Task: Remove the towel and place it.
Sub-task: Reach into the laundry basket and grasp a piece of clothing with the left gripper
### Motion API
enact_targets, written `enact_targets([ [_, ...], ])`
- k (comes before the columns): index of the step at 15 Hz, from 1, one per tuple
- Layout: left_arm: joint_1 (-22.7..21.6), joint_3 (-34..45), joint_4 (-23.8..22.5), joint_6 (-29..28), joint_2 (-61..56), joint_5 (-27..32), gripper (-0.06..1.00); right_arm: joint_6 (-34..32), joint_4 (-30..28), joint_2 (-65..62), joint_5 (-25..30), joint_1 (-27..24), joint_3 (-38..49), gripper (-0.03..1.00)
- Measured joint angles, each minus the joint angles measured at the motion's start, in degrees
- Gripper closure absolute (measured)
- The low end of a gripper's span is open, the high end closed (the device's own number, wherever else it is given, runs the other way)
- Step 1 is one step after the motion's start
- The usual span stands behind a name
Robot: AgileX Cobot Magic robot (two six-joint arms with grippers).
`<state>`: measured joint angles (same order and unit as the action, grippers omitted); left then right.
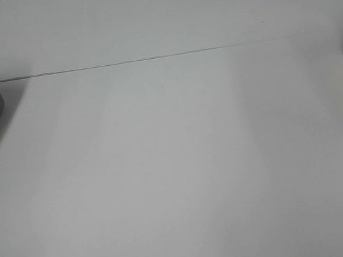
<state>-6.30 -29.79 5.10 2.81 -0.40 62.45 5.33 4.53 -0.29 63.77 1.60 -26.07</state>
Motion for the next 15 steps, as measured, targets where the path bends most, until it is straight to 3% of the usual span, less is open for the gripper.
enact_targets([
  [6, 0.00, -0.11, 0.00, 0.17, 0.17, 0.11, -0.05, 0.00, 0.00, 0.00, 0.00, 0.00, 0.00, 0.21],
  [9, 0.00, -4.64, 0.00, 5.67, 7.56, 5.56, -0.05, 0.00, 0.00, 0.00, 0.00, 0.00, 0.00, 0.21],
  [10, 0.00, -10.43, 0.00, 12.72, 18.33, 7.22, -0.05, 0.00, 0.00, 0.00, 0.00, 0.00, 0.00, 0.21],
  [13, 0.00, -20.74, -0.74, 25.67, 32.26, 7.45, -0.05, 0.00, 0.00, 0.00, 0.00, 0.00, 0.00, 0.21],
  [15, 0.00, -28.30, -4.30, 33.40, 42.00, 7.68, -0.04, 0.00, 0.00, 0.00, 0.00, 0.00, 0.00, 0.21],
])
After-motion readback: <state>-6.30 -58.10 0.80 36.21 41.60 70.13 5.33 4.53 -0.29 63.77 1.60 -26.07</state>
